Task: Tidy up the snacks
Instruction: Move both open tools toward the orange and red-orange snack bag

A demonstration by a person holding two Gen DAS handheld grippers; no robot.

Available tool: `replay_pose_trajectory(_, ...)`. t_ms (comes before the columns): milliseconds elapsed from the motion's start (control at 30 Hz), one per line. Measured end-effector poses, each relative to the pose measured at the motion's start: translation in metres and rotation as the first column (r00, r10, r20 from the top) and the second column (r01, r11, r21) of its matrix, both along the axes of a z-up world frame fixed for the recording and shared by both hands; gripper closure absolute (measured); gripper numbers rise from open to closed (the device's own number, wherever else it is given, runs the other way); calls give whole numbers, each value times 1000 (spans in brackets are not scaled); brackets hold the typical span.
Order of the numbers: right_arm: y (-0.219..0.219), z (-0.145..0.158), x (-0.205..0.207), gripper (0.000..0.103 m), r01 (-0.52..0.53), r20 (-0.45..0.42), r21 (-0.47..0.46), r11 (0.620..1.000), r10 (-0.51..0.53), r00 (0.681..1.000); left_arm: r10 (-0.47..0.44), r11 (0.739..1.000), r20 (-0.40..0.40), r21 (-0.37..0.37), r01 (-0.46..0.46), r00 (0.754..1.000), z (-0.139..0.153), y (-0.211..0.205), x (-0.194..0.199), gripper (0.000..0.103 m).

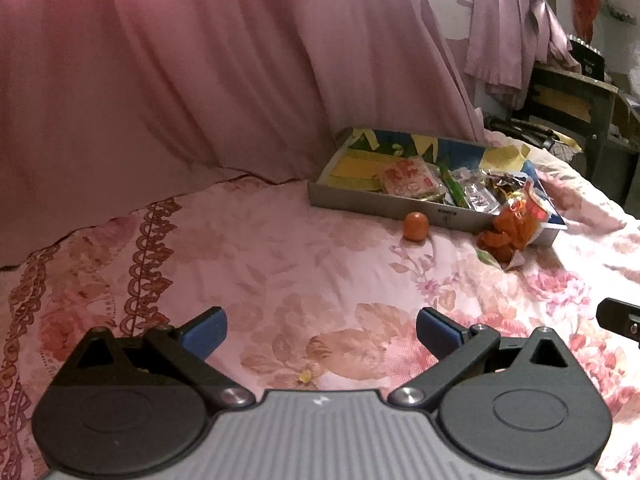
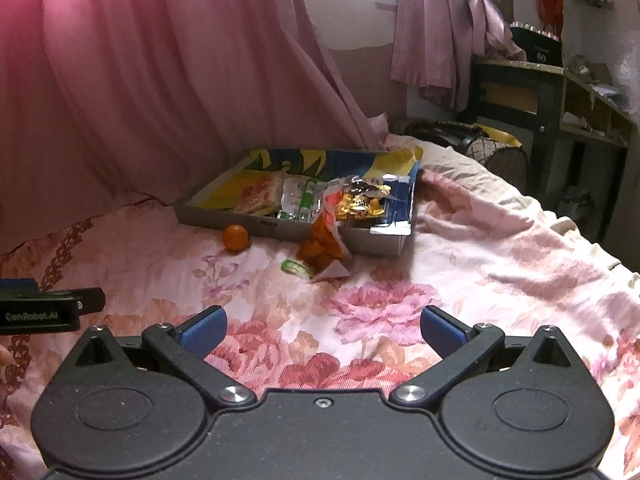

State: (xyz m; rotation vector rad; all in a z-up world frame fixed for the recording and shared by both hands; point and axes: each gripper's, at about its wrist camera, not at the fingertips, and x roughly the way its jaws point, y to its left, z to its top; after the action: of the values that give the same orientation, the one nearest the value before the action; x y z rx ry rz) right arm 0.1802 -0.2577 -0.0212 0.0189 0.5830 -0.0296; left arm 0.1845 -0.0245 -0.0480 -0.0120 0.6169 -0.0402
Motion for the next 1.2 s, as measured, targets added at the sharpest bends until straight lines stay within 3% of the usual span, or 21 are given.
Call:
replay_pose_trajectory(200,-4,-5,12,1,0,-29,31,1000,1,1000,-14,1000,0,5,14,1000,-3,-8,14,0)
replay_pose_trajectory(767,-22,-24,84,1,-28,17,-23,999,28,999,-55,998,5,13,55,998,-13,-33,85,0)
replay_pose_trajectory(1200,-41,-62,137,1,-37,-25,81,996,39,999,-69,996,-3,-48,69,998,-23,-60,145,0)
